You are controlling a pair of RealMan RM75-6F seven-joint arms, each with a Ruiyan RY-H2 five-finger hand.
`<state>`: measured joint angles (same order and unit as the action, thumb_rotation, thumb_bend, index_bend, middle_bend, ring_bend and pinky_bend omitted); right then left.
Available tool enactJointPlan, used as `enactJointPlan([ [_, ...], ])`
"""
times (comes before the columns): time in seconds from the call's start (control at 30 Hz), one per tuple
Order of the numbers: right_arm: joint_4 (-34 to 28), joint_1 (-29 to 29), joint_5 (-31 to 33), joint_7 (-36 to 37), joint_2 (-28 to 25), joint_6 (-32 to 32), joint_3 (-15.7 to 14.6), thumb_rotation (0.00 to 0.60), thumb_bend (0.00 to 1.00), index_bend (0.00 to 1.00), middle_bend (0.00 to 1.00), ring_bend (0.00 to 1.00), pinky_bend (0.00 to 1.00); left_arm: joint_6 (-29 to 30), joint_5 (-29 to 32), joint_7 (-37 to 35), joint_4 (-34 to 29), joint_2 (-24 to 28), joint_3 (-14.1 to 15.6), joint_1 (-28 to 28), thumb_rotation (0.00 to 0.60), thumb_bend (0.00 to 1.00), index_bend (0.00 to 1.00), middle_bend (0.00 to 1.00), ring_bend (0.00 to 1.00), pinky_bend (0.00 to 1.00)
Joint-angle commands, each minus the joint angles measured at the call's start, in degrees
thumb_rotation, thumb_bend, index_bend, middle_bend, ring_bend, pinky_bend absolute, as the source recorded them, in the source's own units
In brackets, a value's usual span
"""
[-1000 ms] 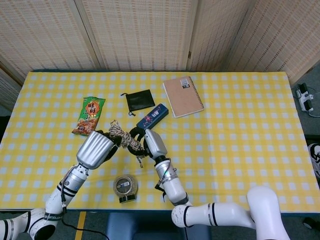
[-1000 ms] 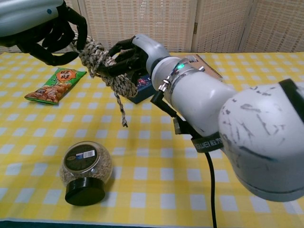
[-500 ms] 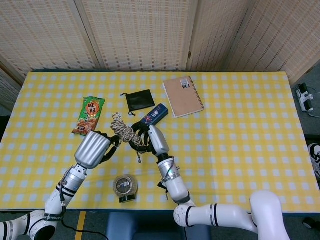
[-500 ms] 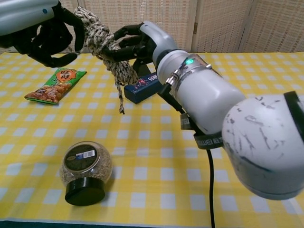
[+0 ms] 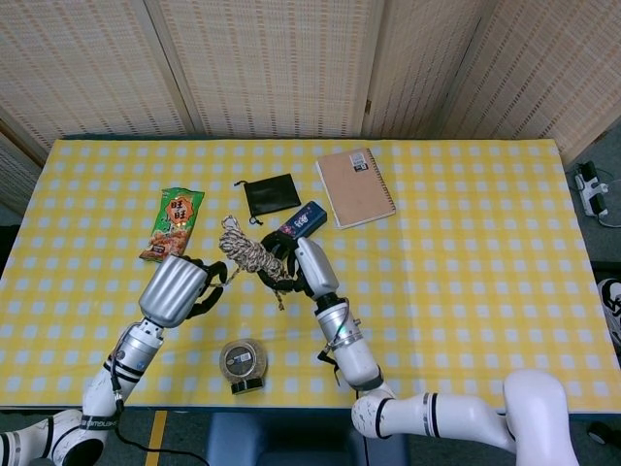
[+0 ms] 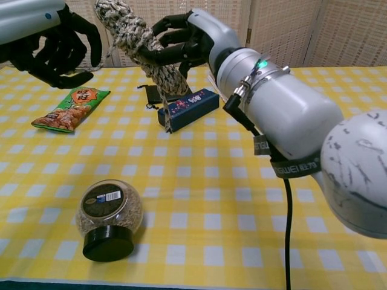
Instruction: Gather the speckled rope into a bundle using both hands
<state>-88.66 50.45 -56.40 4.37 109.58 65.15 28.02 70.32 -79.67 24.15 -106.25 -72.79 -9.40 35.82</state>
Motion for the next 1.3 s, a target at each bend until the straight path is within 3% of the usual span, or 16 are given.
enactJointPlan([
  [0.03, 0.5, 0.0, -0.5, -0.5, 0.0, 0.2, 0.0, 0.600, 0.63, 0.90, 0.78, 0.84, 0.72, 0.1, 0.1, 0.1, -0.1, 0.1, 0.0, -0.1, 0.600, 0.36, 0.51, 0.77, 0.71, 0.78],
  [0.27, 3.6, 0.3, -3.9, -2.3, -0.2, 1.9, -0.2, 0.600, 0.64, 0.90, 0.78, 0.85, 0.72, -0.1, 0.8, 0.1, -0.2, 0.4, 0.0, -0.5, 0.600, 0.30, 0.41, 0.64, 0.61, 0.75],
  [0.5, 3.7, -0.1, -6.1, -3.6, -2.0, 2.5, -0.3, 0.600, 0.64, 0.90, 0.78, 0.85, 0.72, -0.6, 2.0, 0.4, 0.2, 0.7, 0.5, -1.0, 0.600, 0.30, 0.39, 0.61, 0.58, 0.70],
  [0.67, 2.3, -1.2, -6.8, -3.9, -4.6, 2.2, -0.6, 0.600, 0.63, 0.90, 0.78, 0.85, 0.72, 0.7, 3.5, 1.3, 1.4, 0.8, 0.2, -2.0, 0.600, 0.29, 0.36, 0.53, 0.50, 0.62],
  [0.97, -3.2, -5.8, -9.1, -2.7, -12.4, 1.8, -3.5, 0.600, 0.63, 0.90, 0.79, 0.85, 0.72, 6.6, 6.8, -2.1, 10.2, 0.2, -1.1, -6.3, 0.600, 0.29, 0.33, 0.43, 0.39, 0.49],
  [1.3, -8.3, -10.2, -12.1, -0.2, -19.6, 2.0, -6.6, 0.600, 0.63, 0.90, 0.79, 0.85, 0.72, 9.8, 10.0, -5.5, 11.7, 3.9, 1.9, -13.8, 0.600, 0.29, 0.30, 0.34, 0.29, 0.34],
])
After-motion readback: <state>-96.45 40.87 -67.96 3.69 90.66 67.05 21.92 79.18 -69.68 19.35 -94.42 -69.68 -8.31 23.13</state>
